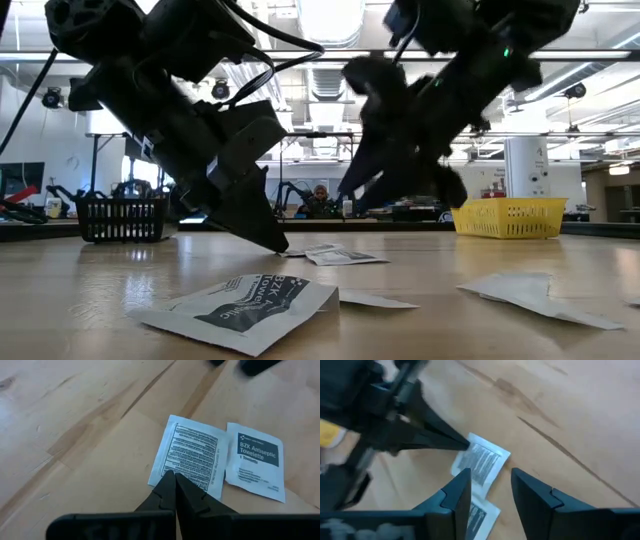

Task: Pick & Place First Aid Supplies
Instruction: Put the black pad into the yellow bin

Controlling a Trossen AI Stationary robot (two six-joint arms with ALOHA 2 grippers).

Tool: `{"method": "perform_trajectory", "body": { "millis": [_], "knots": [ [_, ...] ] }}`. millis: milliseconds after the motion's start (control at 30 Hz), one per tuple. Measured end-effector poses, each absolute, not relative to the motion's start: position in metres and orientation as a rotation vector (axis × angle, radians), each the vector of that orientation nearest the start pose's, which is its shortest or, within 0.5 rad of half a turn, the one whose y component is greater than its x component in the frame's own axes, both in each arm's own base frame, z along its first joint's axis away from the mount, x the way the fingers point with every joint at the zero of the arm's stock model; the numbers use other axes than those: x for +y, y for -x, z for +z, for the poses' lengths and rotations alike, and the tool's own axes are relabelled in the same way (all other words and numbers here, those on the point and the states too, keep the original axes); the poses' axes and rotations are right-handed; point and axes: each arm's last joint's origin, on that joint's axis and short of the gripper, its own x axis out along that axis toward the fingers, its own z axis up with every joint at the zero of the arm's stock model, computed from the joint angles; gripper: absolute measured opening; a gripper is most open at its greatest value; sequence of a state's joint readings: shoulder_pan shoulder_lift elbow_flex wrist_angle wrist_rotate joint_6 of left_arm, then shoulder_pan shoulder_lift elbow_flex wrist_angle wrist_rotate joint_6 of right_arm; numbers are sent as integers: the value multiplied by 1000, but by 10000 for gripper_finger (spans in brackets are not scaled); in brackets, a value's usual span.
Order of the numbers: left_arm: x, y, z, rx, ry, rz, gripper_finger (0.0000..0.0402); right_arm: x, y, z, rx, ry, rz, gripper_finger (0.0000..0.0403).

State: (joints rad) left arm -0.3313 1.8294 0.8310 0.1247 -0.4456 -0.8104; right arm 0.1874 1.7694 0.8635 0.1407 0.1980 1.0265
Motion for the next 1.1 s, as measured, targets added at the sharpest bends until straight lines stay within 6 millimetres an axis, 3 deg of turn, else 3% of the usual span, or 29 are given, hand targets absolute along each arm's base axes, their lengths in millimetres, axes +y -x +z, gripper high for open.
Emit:
{"method": "perform_trajectory", "body": {
  "millis": [167, 667, 900, 1100],
  "knots": [
    [-96, -317, 113, 706, 435, 417, 0, 61, -342, 115, 728, -870, -397, 135],
    [-96, -316, 113, 704, 468, 426, 0, 60, -370, 99, 784, -947, -351, 137],
    [-96, -316, 112, 707, 469, 428, 0, 60, -371, 106, 780, -916, -321, 132],
    [-96, -316, 112, 708, 461, 425, 0, 59, -368, 110, 796, -878, -310, 89]
  ]
}}
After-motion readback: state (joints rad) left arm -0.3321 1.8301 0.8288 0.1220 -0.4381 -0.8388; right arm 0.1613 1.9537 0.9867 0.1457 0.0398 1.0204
